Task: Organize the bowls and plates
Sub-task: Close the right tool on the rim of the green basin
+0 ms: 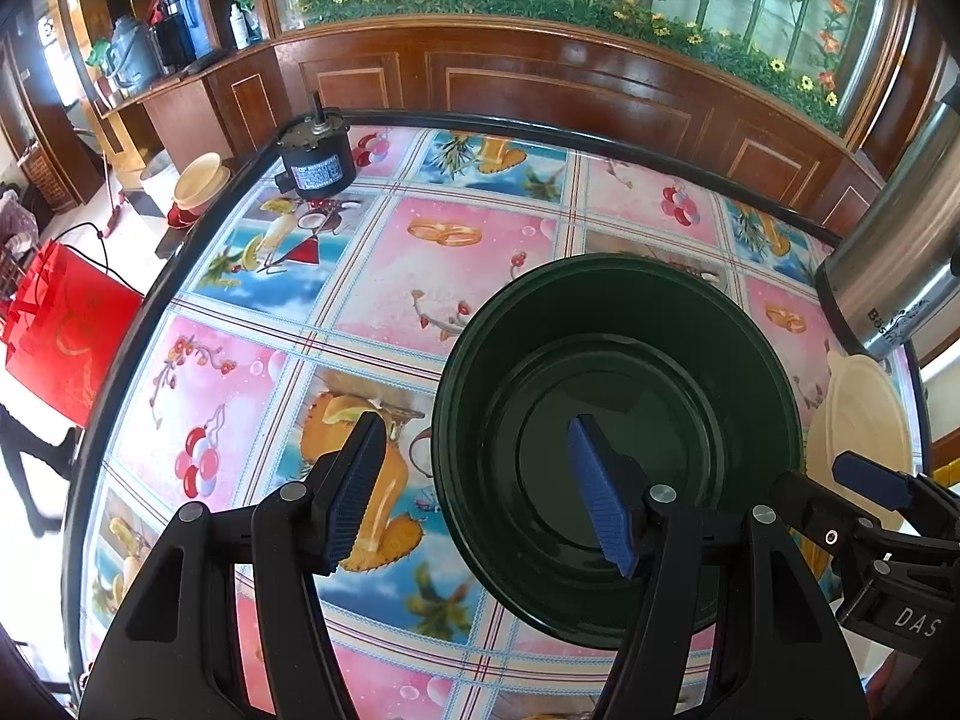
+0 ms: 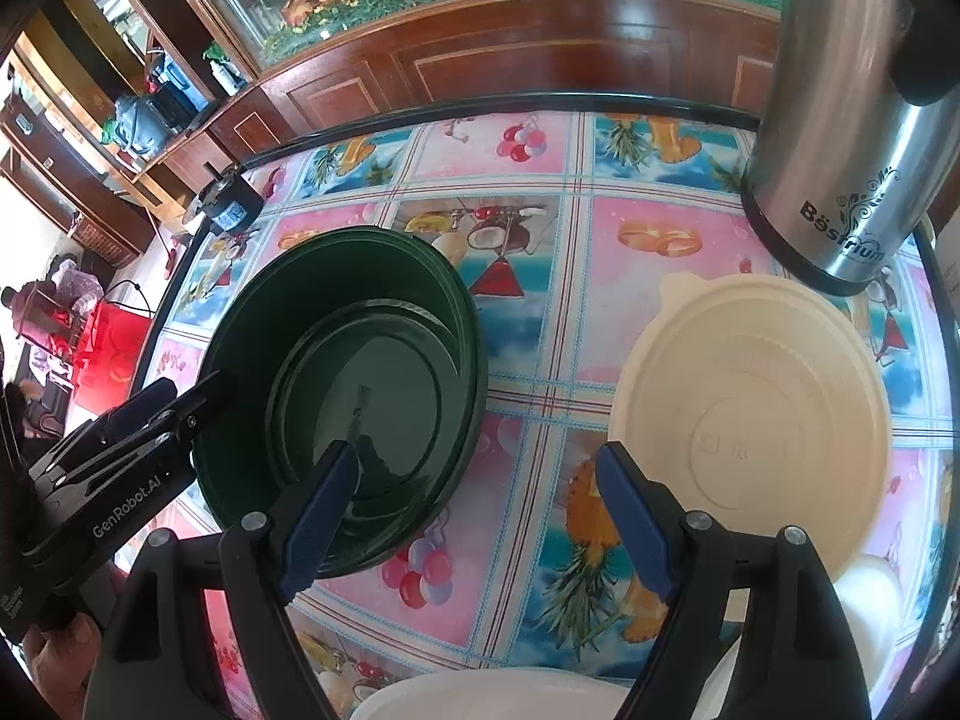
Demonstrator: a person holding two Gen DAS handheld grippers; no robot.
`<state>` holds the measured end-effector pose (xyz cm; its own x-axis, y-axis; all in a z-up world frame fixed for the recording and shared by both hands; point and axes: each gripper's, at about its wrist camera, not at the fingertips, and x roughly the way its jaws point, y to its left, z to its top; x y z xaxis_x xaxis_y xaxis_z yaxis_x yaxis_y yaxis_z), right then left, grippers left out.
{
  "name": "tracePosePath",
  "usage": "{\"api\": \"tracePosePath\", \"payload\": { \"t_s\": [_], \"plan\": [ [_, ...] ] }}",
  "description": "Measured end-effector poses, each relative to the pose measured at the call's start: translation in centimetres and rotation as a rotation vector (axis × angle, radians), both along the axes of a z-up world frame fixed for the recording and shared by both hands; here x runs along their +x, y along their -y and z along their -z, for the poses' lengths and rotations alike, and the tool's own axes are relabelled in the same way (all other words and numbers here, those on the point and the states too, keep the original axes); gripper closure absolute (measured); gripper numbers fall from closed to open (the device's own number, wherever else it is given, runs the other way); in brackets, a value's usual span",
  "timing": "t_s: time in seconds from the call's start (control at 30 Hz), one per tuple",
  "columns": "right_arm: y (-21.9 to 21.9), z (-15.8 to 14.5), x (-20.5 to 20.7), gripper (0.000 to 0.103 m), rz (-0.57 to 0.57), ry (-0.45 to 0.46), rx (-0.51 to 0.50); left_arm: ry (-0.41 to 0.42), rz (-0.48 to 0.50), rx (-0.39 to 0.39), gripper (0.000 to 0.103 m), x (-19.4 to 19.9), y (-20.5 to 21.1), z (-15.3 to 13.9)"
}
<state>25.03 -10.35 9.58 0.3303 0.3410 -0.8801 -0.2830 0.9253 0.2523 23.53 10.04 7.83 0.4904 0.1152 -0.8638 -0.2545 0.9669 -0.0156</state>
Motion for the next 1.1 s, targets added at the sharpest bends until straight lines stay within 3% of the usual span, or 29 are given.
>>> {"api": "tracePosePath", "payload": {
  "t_s": [1.0,1.1],
  "plan": [
    [-1.1,1.9,3.2,0.021,-0.032,-0.058,-0.022,-0.074,-0.023,-0.023,0.039,1.2,-0.3,2.3],
    [-1.4,2.1,3.3,0.025,-0.053,-0.057,-0.023,-0.083,-0.011,-0.023,0.039,1.3,-0.2,2.7]
  ]
}}
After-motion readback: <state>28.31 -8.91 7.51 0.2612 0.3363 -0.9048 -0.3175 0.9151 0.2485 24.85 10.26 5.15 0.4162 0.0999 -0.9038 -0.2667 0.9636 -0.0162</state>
